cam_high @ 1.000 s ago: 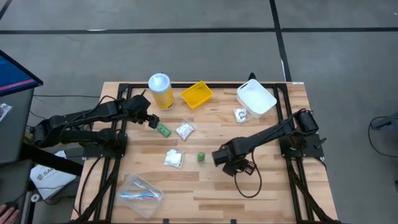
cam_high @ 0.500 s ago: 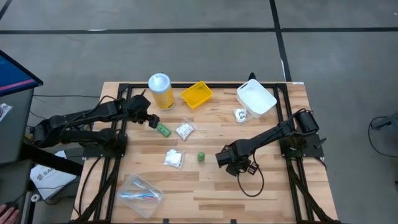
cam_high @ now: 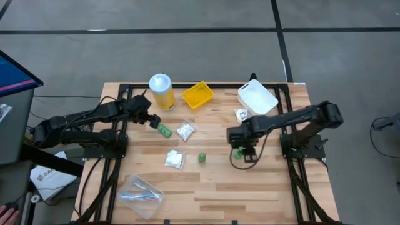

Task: Pick & Place Travel size toiletries
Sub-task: Put the green shampoo bottle into the white bin

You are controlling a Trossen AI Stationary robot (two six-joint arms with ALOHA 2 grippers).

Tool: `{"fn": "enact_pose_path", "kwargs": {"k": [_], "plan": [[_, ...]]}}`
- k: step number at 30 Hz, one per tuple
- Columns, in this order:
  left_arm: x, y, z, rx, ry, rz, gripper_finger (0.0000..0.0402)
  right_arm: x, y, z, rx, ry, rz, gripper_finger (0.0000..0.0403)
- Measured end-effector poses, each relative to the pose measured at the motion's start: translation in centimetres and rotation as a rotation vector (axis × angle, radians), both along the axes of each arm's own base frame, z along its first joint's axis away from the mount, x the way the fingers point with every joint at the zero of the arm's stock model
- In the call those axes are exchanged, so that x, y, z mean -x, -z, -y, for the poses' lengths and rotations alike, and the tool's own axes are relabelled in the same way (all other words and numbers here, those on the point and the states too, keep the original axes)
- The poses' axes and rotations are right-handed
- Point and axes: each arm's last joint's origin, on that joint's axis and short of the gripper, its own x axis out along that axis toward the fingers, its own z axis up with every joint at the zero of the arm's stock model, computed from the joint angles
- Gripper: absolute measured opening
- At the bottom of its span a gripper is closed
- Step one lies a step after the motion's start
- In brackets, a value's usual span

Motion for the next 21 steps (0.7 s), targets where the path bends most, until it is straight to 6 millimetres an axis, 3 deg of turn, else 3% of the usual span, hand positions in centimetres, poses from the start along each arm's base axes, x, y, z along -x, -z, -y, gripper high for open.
{"fn": "enact_pose_path", "kwargs": {"k": [3,8,16,21], "plan": [[0.0,0.0,0.0,-0.002,0.0,0.005,0.0294,2.0,1.4,0.6,0.009,-0.05,0.0,0.0193],[-0.1,-0.1,0.0,-0.004,-0.001,0.009,0.0294,3.2,3.5,1.5,0.068,-0.22,0.045,0.0224],[-0.1,-0.1,-0.1,-0.006,-0.001,0.014,0.0294,2.1,5.6,2.0,0.149,-0.544,0.01,0.022],[-0.1,-0.1,-0.1,-0.008,-0.001,0.018,0.0294,1.0,6.4,2.8,0.171,-0.54,-0.03,0.0213]]}}
